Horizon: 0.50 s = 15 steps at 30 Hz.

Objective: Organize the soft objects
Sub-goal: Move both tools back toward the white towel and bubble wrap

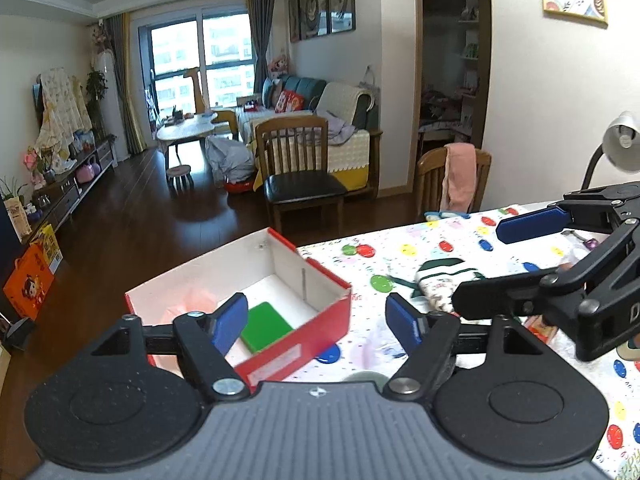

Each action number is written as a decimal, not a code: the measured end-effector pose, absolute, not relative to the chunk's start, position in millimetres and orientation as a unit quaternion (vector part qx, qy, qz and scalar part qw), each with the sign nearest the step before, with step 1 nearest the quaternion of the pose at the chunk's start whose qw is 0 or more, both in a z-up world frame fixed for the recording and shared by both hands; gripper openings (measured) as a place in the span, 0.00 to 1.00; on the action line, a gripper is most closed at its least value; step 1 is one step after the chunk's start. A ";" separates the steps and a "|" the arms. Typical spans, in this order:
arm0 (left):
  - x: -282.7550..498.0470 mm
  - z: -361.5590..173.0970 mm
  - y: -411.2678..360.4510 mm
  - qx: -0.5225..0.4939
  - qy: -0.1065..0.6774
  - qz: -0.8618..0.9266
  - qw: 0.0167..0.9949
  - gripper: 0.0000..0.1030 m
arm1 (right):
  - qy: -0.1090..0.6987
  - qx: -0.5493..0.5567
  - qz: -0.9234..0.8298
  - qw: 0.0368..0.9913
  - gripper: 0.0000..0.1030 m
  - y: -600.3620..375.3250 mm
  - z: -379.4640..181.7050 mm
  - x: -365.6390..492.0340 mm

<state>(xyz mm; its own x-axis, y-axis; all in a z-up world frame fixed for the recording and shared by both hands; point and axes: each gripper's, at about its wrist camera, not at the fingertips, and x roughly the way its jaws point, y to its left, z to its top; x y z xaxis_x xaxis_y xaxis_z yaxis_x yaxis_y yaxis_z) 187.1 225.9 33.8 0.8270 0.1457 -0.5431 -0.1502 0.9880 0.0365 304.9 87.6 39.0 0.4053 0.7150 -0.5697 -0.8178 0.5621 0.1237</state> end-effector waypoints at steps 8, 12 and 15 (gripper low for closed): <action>152.8 30.7 179.8 -0.012 0.253 0.085 0.964 0.79 | 0.273 -0.071 0.470 0.836 0.99 35.2 42.4 280.5; 140.0 26.4 161.1 -0.010 0.239 0.097 0.966 0.82 | 0.263 -0.069 0.473 0.838 1.00 8.8 38.5 267.5; 132.3 21.4 150.1 -0.009 0.240 0.097 0.966 0.82 | 0.261 -0.072 0.469 0.841 1.00 -10.3 31.8 260.5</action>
<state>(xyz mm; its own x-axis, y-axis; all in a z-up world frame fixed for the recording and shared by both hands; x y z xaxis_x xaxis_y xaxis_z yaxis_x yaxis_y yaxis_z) 132.3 150.1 21.4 0.8659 0.1835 -0.4654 -0.1925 0.9809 0.0286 260.5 -10.3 31.8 0.4245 0.7509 -0.5060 -0.8257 0.5503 0.1238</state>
